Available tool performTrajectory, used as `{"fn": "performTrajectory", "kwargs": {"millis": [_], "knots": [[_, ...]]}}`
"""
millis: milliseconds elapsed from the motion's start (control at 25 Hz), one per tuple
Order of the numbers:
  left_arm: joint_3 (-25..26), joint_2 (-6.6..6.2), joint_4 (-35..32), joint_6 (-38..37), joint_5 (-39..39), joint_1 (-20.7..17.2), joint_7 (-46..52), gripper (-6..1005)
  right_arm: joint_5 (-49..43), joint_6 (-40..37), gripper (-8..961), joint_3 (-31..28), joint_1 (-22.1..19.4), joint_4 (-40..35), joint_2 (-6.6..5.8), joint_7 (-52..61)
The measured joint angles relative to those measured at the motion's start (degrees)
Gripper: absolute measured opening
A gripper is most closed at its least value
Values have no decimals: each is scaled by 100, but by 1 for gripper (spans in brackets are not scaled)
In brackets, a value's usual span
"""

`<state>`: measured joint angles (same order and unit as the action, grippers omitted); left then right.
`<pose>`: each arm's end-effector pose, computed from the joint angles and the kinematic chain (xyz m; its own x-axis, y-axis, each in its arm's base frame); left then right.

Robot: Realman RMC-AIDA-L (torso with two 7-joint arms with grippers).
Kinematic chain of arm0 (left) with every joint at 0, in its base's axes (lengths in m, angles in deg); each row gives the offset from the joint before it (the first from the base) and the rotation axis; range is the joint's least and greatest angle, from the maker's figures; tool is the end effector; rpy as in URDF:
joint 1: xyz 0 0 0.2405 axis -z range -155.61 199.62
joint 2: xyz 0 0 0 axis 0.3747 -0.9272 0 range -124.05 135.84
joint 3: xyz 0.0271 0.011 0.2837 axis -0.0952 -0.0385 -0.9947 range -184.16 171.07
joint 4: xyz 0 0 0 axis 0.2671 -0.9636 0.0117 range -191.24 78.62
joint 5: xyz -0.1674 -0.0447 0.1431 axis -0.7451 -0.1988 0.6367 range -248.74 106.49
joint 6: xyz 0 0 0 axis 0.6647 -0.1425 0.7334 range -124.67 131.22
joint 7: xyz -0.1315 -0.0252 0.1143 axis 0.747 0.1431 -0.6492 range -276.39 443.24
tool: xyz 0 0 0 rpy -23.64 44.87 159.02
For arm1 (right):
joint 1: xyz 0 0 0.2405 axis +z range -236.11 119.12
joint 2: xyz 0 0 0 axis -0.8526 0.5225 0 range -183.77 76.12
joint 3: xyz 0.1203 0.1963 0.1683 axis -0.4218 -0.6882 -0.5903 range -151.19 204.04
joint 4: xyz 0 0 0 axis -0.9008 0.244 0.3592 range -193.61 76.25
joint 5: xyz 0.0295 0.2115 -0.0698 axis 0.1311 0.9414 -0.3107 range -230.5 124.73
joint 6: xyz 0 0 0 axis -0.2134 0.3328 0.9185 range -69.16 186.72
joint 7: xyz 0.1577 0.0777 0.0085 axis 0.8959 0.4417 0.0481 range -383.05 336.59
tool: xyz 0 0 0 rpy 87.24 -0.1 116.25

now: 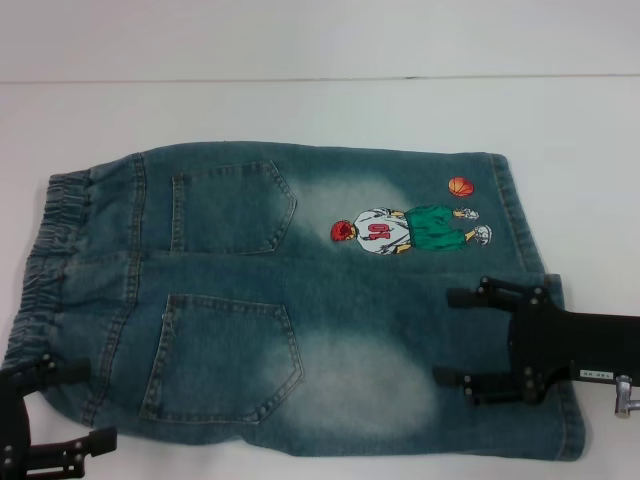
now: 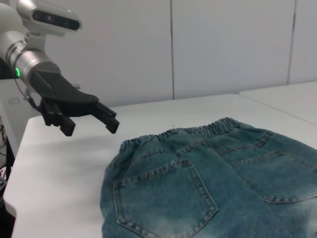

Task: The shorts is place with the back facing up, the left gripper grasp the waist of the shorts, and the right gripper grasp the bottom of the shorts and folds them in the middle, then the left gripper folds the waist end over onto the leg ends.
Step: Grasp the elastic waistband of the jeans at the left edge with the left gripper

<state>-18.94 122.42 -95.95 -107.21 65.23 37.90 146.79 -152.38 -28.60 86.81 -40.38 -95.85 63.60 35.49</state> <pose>-0.3825 0.2272 0.0118 0.7667 0.3944 0.5065 0.5308 -0.8333 -0.1547 0.3128 0.2999 -0.0666 0.8833 -0.1215 -0.4528 -0.2344 -0.9509 -0.2020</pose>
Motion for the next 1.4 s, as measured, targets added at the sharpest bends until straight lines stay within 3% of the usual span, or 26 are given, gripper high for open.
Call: {"fn": "performTrajectory", "kwargs": {"millis": [720,840,1120,1400], "knots": [[19,3,-56,92,8,14,90,906,-28,271,944,-235,64,88,52,-258],[26,43,-401,164,-19,34,399,902,-27,260,944,-244,75,79,52,-243],[-8,267,-1676,586,-34,39,1292,892,7,241,942,-255,89,8,52,-161],[-311,283,-2032,1180,202,73,1824,882,6,269,941,-256,96,9,103,-159]]}}
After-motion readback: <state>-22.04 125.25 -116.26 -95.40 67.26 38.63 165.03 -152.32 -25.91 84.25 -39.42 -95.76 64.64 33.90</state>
